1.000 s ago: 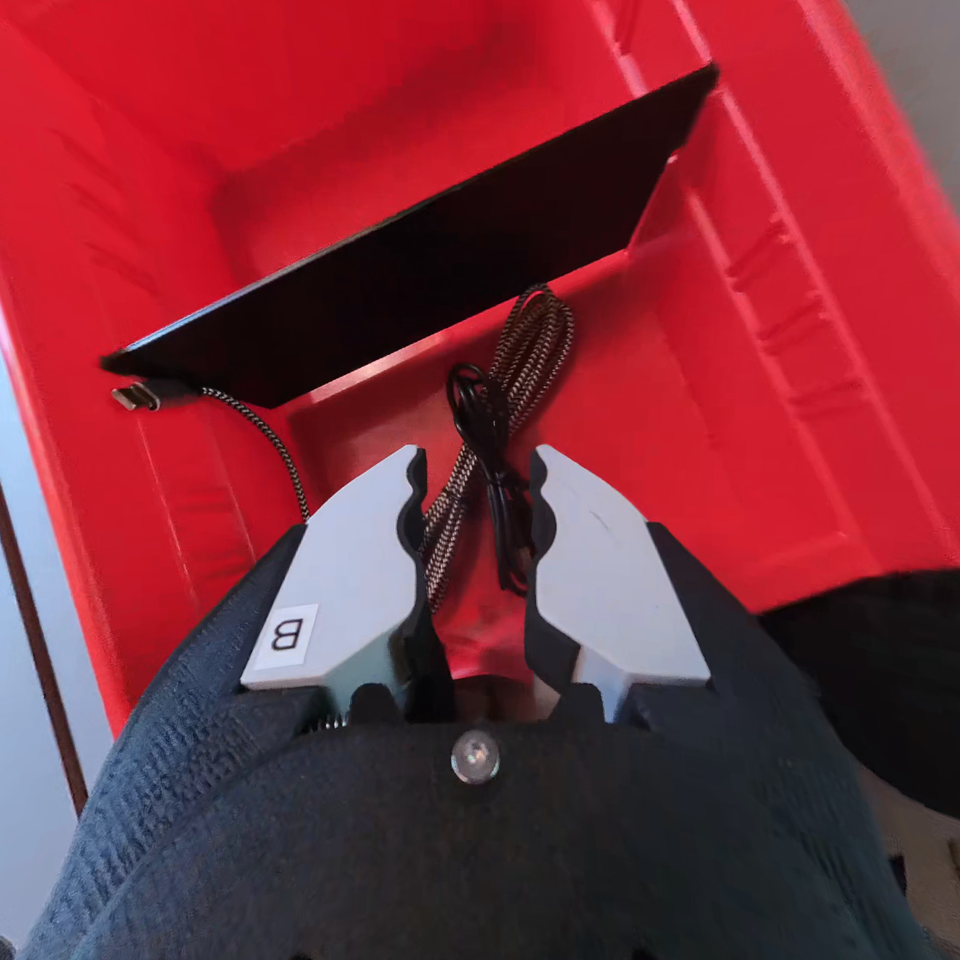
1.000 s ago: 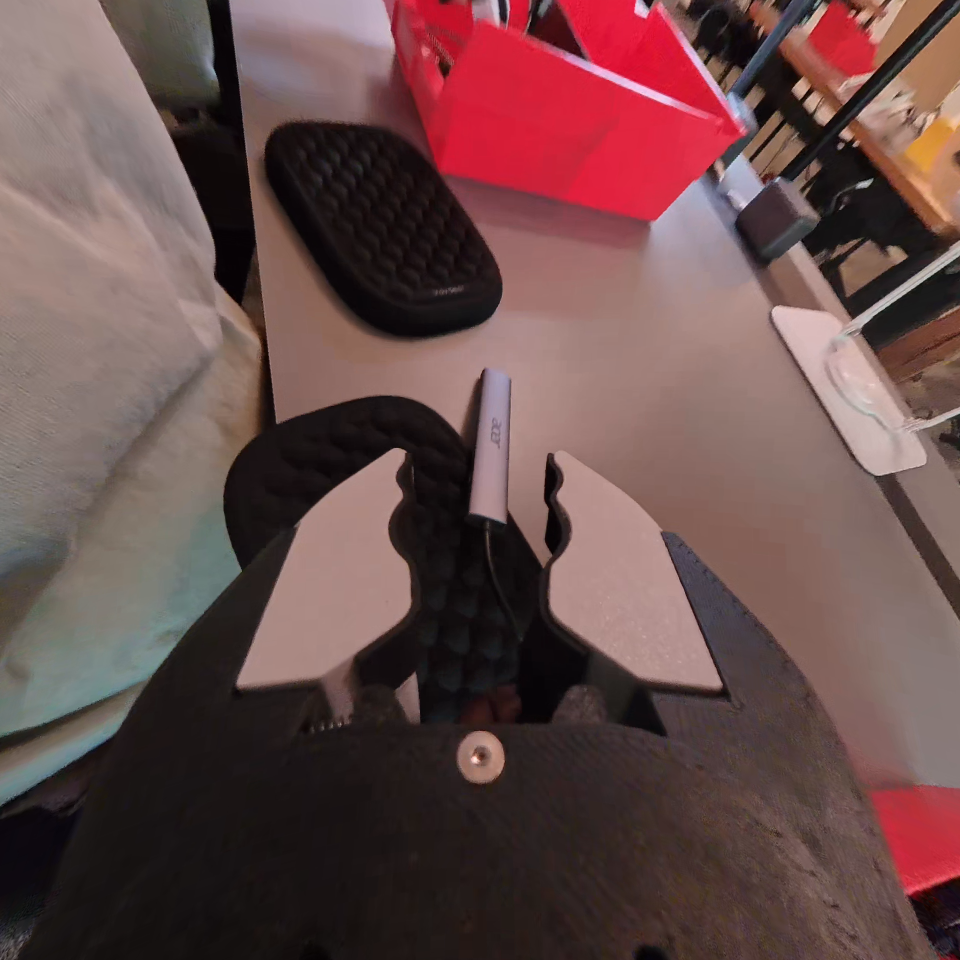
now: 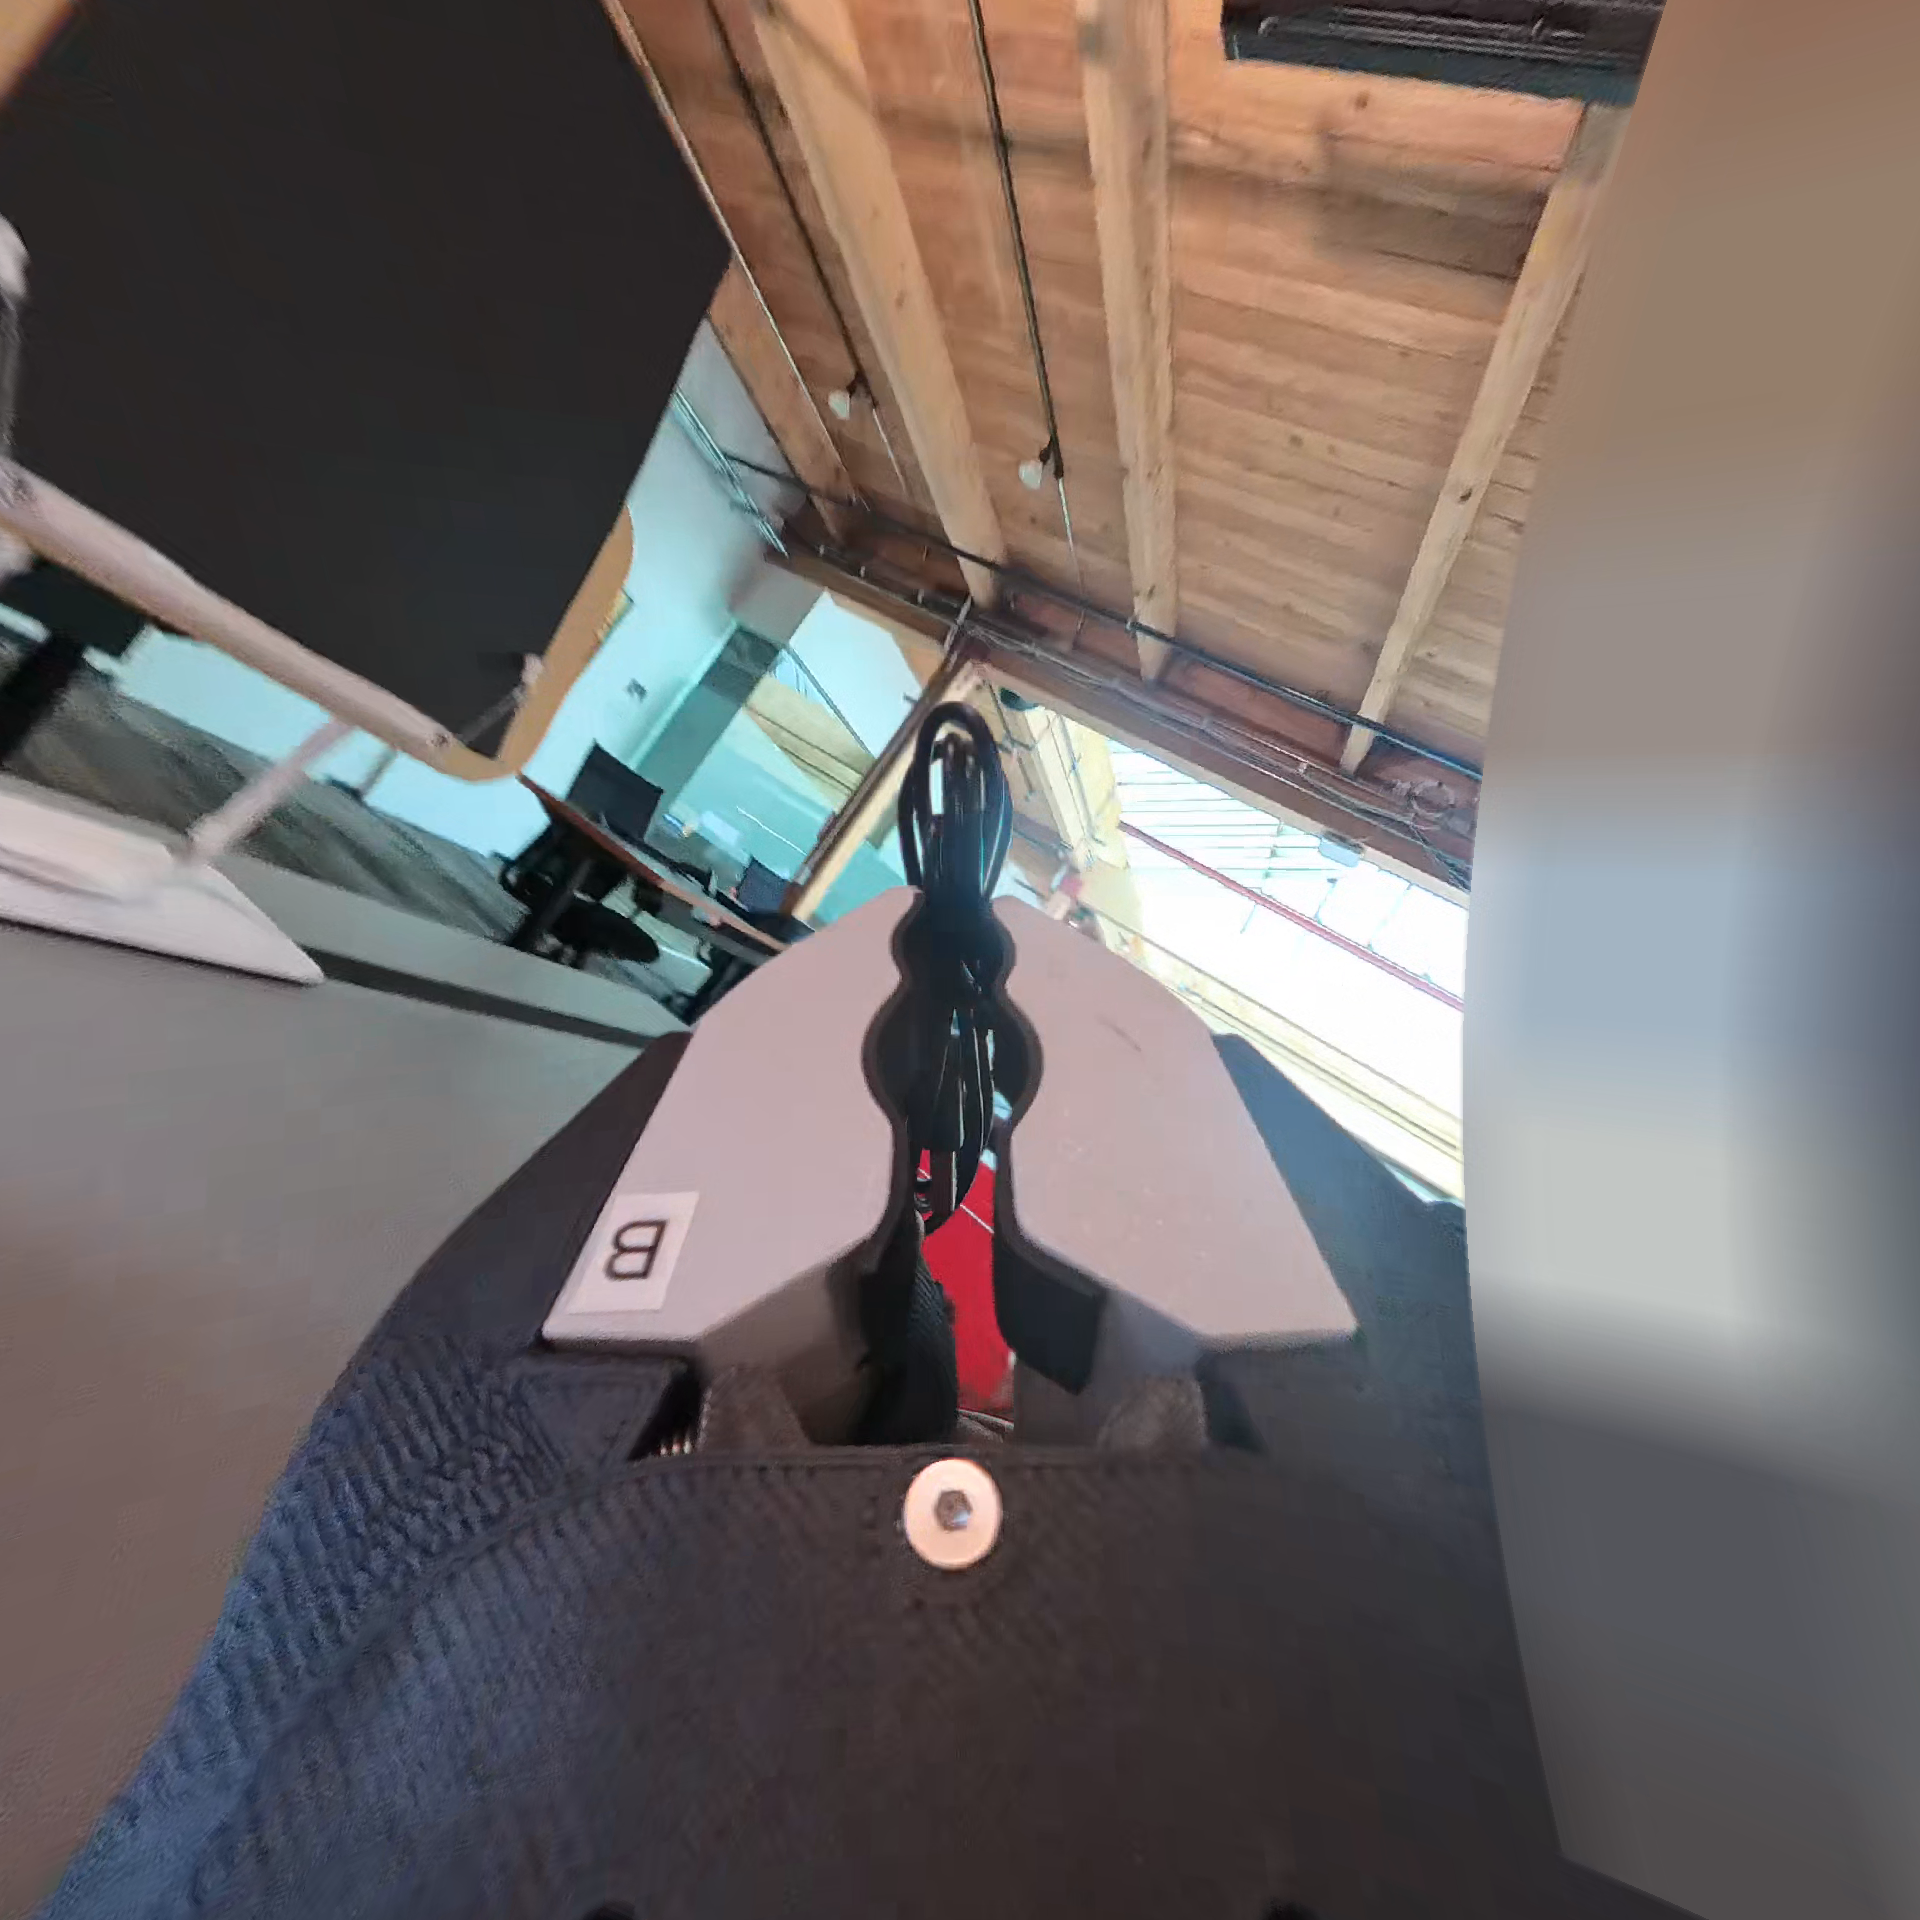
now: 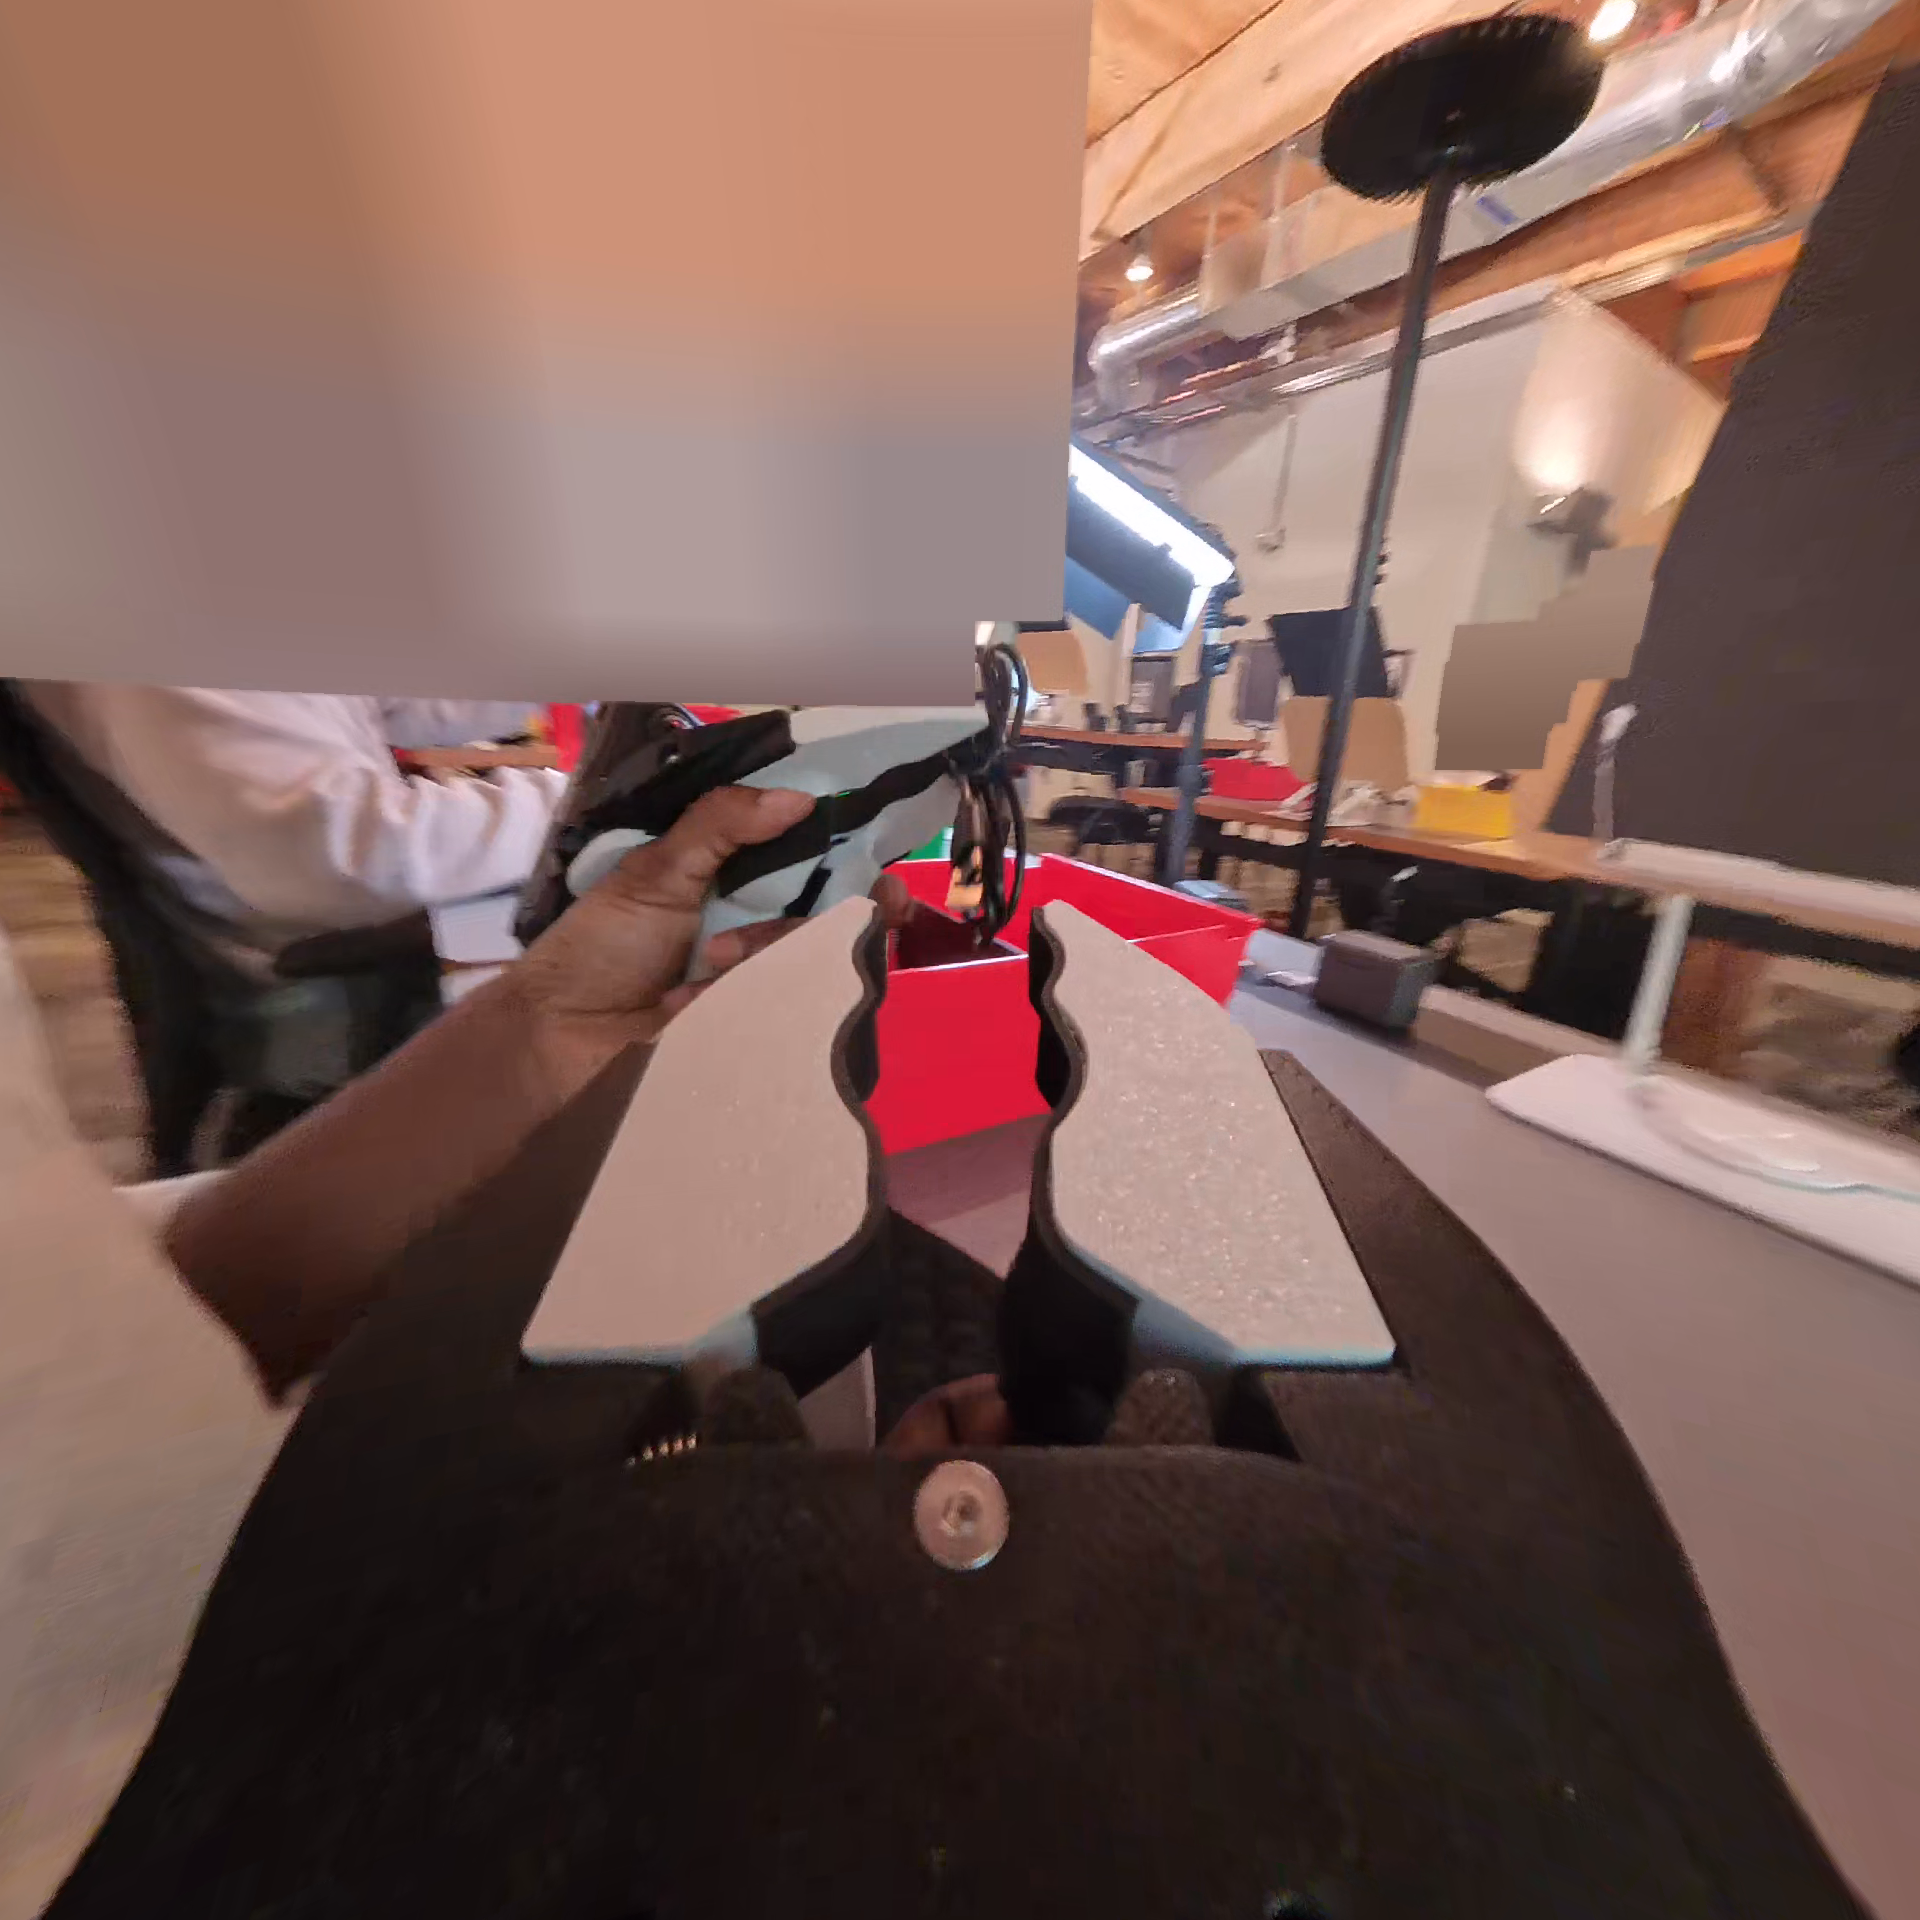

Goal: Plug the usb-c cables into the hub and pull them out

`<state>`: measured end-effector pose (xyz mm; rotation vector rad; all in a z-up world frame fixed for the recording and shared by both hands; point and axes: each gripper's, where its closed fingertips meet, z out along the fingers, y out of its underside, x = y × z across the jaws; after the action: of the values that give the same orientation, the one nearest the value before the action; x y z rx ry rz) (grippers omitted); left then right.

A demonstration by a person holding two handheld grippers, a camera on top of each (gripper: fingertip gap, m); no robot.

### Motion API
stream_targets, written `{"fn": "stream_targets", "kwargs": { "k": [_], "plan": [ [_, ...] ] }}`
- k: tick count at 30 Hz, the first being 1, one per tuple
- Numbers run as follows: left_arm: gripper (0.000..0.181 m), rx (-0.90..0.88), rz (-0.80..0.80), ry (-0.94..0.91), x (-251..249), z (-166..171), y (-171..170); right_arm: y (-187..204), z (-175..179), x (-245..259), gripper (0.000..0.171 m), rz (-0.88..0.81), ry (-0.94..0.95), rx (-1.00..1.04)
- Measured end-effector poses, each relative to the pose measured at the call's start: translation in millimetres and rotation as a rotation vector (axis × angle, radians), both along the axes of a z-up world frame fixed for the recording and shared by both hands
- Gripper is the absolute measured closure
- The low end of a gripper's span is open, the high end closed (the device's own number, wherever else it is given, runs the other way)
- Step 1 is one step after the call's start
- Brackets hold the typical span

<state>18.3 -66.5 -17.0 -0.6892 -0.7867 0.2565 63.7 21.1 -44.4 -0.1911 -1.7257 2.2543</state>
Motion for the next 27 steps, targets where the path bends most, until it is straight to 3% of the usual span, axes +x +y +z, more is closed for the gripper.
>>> {"fn": "stream_targets", "kwargs": {
  "k": [1, 6, 8, 18, 21, 24, 27],
  "plan": [
    [0.173, 0.013, -0.035, -0.014, -1.7, -2.9, 8.6, 0.1, 0.9, -3.3, 0.147, -0.048, 0.057, 0.019],
    [0.173, -0.015, -0.103, -0.11, -11.2, -20.6, 38.2, -1.5, -4.2, -10.7, 0.146, -0.298, 0.477, 0.208],
    [0.173, -0.008, -0.122, -0.118, -11.6, -21.9, 43.7, -5.7, -11.7, -13.5, 0.146, -0.34, 0.538, 0.278],
    [0.173, -0.016, -0.161, -0.139, -10.3, -25.1, 52.1, -8.2, -19.7, -22.5, 0.146, -0.369, 0.526, 0.32],
    [0.173, -0.008, -0.185, -0.149, -9.5, -25.8, 56.4, -8.7, -21.6, -23.7, 0.161, -0.405, 0.562, 0.342],
    [0.173, -0.041, -0.191, -0.137, -8.3, -26.0, 58.3, -6.1, -20.3, -23.9, 0.162, -0.398, 0.546, 0.333],
    [0.149, -0.191, -0.184, -0.063, -4.2, -24.4, 59.0, 2.2, -15.7, -28.5, 0.162, -0.303, 0.358, 0.24]
  ]
}}
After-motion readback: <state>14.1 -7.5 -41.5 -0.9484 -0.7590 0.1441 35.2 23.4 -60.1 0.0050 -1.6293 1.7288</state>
